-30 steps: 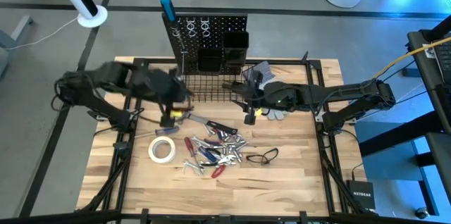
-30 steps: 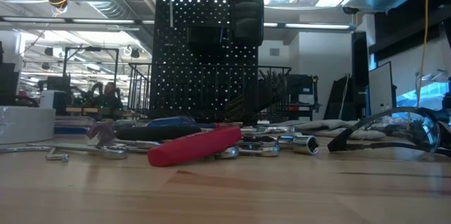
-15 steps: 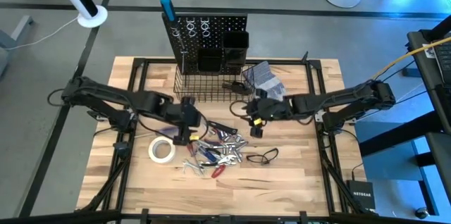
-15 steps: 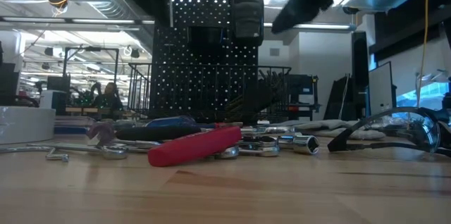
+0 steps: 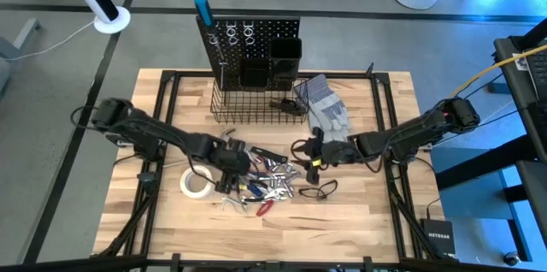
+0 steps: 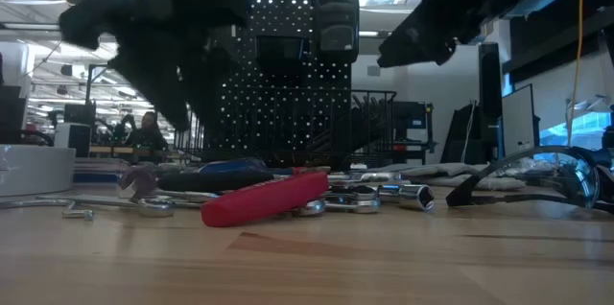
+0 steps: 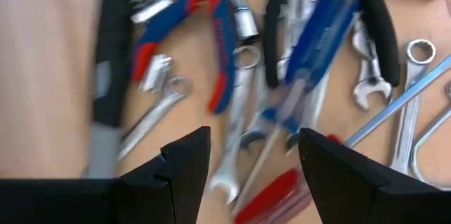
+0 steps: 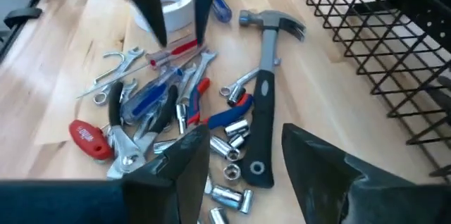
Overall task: Hang tools onto peg board
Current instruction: Hang the transparent blue screwdriver on the peg board
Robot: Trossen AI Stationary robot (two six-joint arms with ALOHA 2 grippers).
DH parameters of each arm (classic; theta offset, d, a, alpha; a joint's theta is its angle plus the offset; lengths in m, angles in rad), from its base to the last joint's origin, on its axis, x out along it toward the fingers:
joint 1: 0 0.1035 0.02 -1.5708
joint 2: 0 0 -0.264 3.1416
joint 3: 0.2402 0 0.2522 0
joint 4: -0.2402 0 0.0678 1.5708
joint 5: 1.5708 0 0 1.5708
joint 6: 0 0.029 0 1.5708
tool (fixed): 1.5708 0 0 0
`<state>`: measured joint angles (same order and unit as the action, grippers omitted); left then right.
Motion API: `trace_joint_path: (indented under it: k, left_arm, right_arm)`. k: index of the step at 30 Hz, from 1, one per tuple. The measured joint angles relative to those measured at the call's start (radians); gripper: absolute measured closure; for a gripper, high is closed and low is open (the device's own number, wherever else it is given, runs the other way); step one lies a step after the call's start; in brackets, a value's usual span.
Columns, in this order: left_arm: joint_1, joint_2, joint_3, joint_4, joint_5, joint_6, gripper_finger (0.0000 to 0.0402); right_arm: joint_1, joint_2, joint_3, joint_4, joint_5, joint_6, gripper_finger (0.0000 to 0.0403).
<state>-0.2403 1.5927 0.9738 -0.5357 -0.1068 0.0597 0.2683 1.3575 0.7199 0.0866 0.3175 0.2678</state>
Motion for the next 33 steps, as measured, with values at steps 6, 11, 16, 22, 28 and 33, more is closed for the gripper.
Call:
trace_joint_path:
  k: [6,11,16,22,28,33]
  left_arm:
    - [-0.077,0.114,0.044,0.066,0.000,-0.008,0.0194]
    - [-0.092,0.160,0.056,0.153,0.001,-0.035,0.0194]
    - [-0.088,0.195,0.056,0.193,0.000,-0.012,0.0194]
    - [-0.075,0.242,0.059,0.205,0.043,-0.006,0.0194]
    - [-0.058,0.249,0.060,0.226,0.060,-0.010,0.0239]
    - [-0.058,0.250,0.059,0.235,0.063,-0.015,0.0296]
  right_arm:
    - [0.072,0.000,-0.022,0.043,0.024,0.071,0.0219]
    - [0.133,0.000,-0.023,0.044,0.109,0.093,0.0219]
    - [0.160,0.000,-0.023,0.044,0.162,0.090,0.0219]
    - [0.157,0.000,-0.023,0.043,0.174,0.065,0.0219]
    - [0.157,0.000,-0.023,0.040,0.205,0.058,0.0219]
    - [0.157,0.000,-0.023,0.040,0.204,0.058,0.0219]
